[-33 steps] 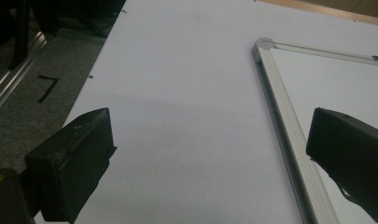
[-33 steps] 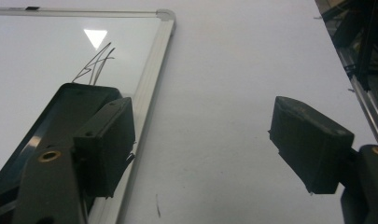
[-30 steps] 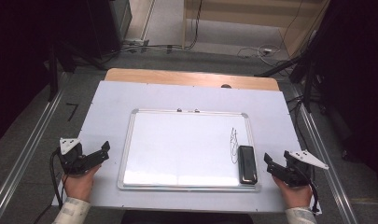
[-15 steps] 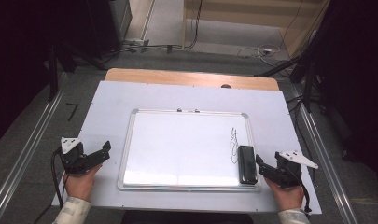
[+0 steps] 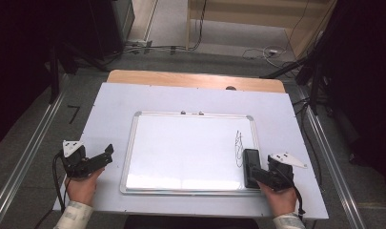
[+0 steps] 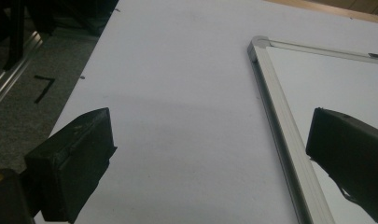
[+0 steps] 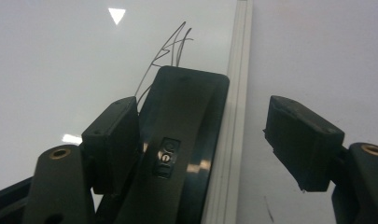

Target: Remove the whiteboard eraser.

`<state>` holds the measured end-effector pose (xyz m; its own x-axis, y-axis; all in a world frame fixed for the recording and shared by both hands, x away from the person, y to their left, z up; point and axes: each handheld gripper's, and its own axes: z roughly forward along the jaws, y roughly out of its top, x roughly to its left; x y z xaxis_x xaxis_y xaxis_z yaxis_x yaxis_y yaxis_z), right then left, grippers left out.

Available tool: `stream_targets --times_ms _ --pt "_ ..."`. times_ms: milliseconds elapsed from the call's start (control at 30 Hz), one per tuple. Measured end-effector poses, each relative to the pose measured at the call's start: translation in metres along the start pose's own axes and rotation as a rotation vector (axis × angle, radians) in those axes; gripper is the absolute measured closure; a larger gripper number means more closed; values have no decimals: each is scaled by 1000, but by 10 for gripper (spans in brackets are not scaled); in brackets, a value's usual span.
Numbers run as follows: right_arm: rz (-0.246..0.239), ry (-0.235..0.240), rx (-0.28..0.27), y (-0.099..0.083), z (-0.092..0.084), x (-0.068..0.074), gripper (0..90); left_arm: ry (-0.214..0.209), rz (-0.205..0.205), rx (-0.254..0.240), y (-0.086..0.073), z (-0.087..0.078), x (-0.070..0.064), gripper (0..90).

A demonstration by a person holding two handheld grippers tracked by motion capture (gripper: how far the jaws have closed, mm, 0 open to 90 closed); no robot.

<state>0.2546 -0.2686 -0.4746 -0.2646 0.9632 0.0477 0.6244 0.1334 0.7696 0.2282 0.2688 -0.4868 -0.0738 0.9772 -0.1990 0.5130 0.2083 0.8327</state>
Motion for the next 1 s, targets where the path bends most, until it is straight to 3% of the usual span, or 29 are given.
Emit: stream_targets --times_ms 467,633,1000 --pt "-12 -51 63 -5 14 23 261 -5 -6 -4 1 -1 1 13" --pt "-15 -62 86 -6 19 21 277 -5 -8 -5 1 -1 1 13" --pt "18 -36 109 -4 24 18 293 -6 -5 -3 0 0 1 13"
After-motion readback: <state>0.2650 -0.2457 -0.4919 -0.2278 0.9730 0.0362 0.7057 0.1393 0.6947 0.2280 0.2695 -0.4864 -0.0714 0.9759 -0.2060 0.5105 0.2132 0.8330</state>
